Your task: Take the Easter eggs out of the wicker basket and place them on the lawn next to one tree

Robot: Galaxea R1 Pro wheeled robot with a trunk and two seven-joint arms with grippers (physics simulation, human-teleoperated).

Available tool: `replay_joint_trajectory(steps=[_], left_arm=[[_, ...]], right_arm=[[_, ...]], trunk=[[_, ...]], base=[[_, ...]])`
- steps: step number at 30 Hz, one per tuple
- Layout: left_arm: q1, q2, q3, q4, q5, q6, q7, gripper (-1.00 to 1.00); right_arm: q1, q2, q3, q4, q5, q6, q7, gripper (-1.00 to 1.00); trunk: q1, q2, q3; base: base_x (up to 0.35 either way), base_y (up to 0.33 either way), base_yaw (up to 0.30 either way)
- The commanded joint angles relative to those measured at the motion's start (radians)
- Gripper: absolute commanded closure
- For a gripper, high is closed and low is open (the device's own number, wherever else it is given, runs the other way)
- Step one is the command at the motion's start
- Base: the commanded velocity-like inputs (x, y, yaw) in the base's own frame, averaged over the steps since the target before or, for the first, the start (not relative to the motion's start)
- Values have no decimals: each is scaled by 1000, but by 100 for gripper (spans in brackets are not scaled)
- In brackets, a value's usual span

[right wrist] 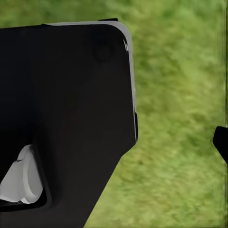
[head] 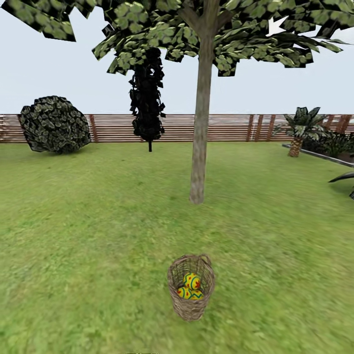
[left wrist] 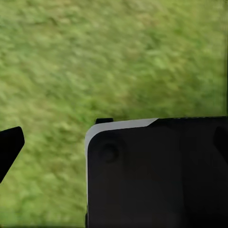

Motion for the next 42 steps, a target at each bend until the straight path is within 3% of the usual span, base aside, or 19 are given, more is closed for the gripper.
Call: replay_joint_trajectory(steps=[1,42], left_arm=[[-1,0,-2,1,-1,-4,0,-100],[-1,0,-2,1,-1,-21,0,-100]], right_arm=[[0,0,-7,0,0,-3,0,-100],[0,3,-7,0,-1,-3,0,-100]], trunk=[[0,-1,-1],[0,-1,-1]], base=[[0,-274,278],[41,-274,286]])
